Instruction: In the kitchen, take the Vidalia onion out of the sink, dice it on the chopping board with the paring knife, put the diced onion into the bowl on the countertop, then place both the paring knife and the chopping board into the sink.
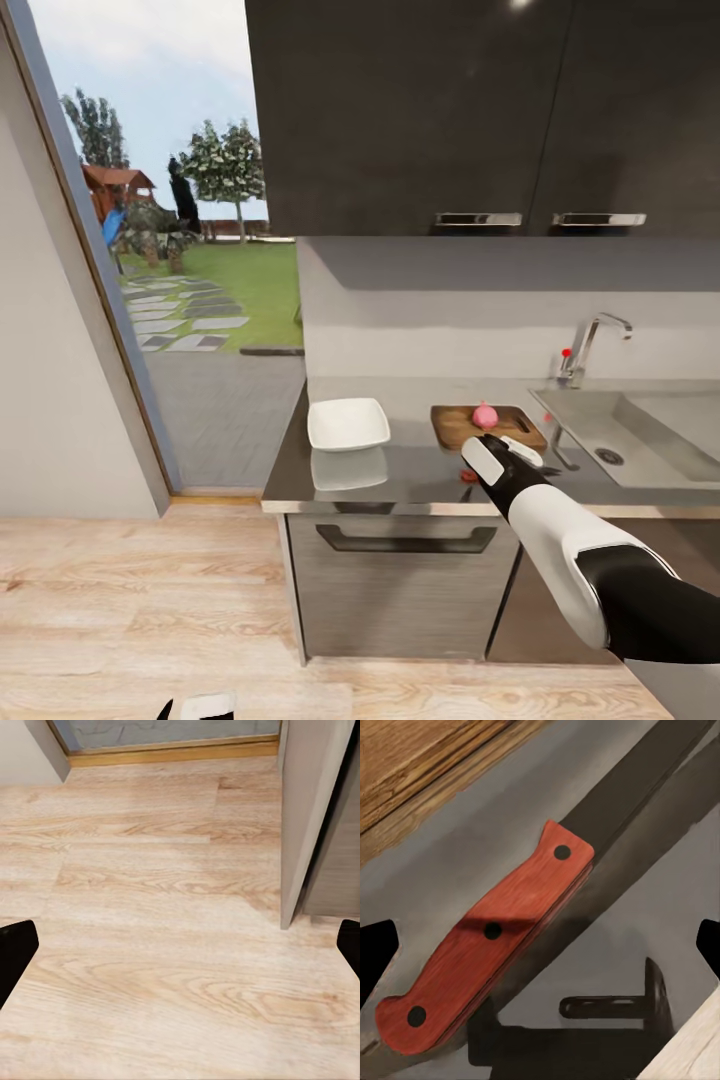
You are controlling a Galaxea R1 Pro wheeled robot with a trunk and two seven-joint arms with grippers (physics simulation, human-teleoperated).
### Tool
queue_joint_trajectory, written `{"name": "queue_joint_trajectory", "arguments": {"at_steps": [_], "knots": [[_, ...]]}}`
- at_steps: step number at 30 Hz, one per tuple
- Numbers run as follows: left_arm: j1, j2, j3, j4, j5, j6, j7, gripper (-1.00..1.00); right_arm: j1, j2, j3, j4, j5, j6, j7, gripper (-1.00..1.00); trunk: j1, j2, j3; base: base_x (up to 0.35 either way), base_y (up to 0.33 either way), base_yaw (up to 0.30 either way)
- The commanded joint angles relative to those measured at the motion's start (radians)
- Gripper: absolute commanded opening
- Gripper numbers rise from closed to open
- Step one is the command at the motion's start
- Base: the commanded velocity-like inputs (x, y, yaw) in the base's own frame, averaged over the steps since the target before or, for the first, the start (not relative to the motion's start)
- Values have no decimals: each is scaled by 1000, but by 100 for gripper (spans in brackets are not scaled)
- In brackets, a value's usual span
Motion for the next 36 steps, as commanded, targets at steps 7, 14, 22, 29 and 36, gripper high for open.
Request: {"name": "queue_joint_trajectory", "arguments": {"at_steps": [7,14,22,29,36], "knots": [[-2,-1,-9,4,10,-6,0,100,-1,-2,8,2,-3,7,-6,100,0,-1,-1,27,17,0],[-2,-2,-9,4,10,-6,0,100,-1,-3,8,4,-2,7,-6,100,0,-1,-1,0,0,0],[-2,-1,-9,4,10,-4,0,100,-1,-2,9,11,-1,7,-4,100,0,-1,-1,0,0,0],[-2,-1,-9,4,10,-3,0,100,-1,-2,10,12,-1,7,-5,100,0,-1,-1,0,0,0],[-2,-1,-9,4,10,-3,0,100,-1,-2,9,13,-1,7,-6,100,0,-1,-4,0,0,0]]}}
